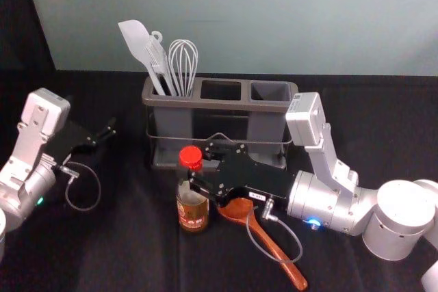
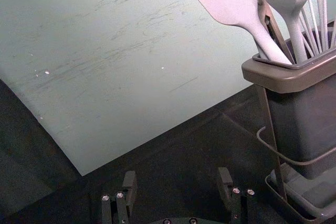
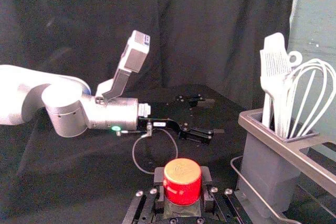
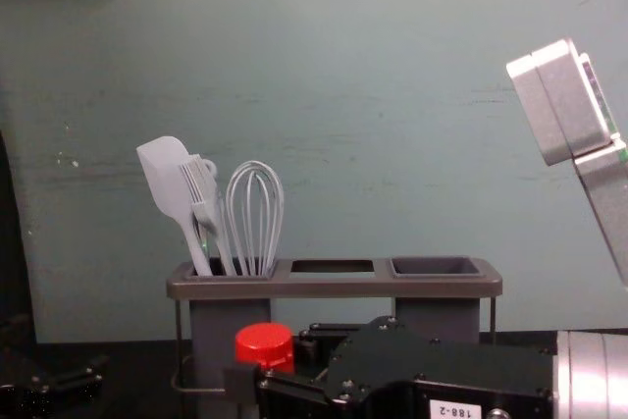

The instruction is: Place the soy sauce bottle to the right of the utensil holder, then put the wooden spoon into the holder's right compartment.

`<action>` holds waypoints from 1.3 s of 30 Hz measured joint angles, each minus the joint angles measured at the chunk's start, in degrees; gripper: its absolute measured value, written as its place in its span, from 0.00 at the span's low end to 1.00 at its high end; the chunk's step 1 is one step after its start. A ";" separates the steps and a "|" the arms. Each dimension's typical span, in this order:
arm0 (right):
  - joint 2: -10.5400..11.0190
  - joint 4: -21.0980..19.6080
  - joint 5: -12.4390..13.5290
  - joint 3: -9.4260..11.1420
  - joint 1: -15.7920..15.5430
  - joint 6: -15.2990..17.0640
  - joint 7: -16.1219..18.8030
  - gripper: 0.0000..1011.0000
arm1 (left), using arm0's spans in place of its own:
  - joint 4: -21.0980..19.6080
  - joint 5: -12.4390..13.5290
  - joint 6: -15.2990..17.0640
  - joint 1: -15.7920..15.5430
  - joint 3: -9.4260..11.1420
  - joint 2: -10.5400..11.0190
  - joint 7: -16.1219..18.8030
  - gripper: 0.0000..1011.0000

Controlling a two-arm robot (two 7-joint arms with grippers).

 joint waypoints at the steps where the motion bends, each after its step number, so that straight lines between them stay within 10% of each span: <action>1: 0.00 0.00 0.00 0.00 0.00 0.00 0.00 0.38 | 0.00 0.00 0.00 0.00 0.00 0.00 0.00 0.99; 19: 4.71 -8.25 3.15 3.71 -3.00 1.23 0.05 0.38 | 0.00 0.00 0.00 0.00 0.00 0.00 0.00 0.99; 39: 16.10 -15.16 7.58 18.29 -17.44 -1.57 -6.50 0.38 | 0.00 0.00 0.00 0.00 0.00 0.00 0.00 0.99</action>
